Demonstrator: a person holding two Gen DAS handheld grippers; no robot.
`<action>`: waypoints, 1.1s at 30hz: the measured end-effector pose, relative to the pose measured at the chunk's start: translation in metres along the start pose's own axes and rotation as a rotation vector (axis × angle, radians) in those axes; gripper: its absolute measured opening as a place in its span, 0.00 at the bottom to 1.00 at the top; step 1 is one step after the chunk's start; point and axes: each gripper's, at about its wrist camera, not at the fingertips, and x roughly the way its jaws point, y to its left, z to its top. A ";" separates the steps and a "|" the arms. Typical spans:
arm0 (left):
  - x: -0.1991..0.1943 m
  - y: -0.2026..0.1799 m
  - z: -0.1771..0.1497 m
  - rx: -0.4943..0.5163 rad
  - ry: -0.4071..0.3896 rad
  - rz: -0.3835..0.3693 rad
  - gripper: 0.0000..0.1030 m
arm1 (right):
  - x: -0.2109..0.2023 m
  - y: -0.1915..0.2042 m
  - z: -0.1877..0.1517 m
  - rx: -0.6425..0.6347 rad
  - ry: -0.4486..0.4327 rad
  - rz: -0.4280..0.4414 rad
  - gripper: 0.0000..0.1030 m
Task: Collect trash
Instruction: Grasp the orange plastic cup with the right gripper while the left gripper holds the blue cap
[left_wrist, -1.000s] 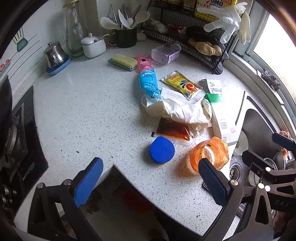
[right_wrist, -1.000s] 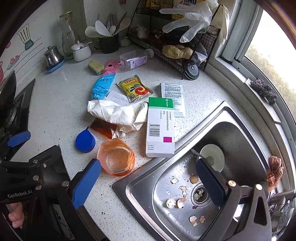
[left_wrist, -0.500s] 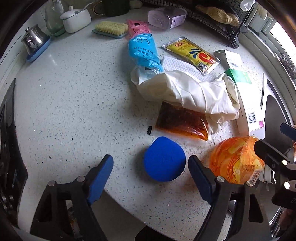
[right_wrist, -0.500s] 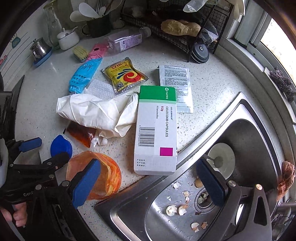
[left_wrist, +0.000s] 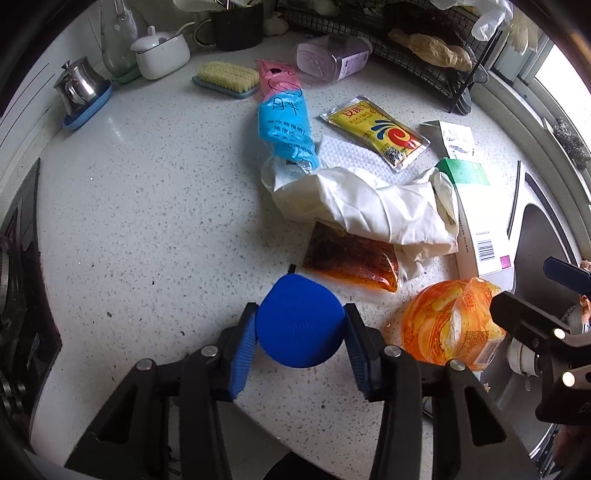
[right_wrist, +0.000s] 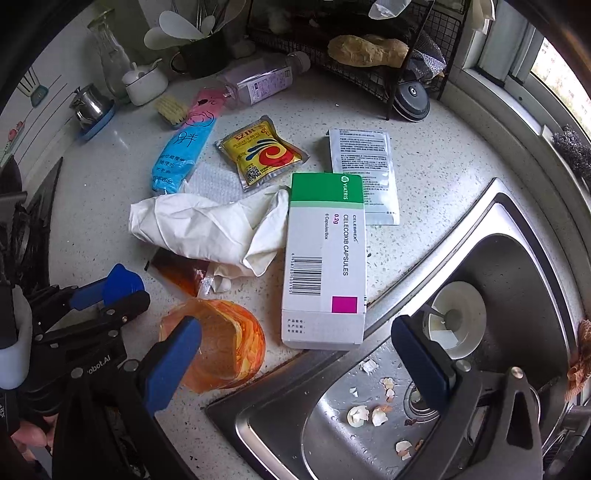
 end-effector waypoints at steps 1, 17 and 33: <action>-0.005 0.002 -0.001 -0.008 -0.008 -0.002 0.42 | 0.000 0.003 0.001 -0.005 0.002 0.011 1.00; -0.017 0.015 -0.032 -0.062 -0.032 -0.001 0.42 | 0.039 0.035 -0.013 -0.107 0.133 0.043 0.27; -0.101 0.065 -0.109 -0.145 -0.172 0.003 0.42 | -0.026 0.102 -0.054 -0.196 -0.031 0.113 0.07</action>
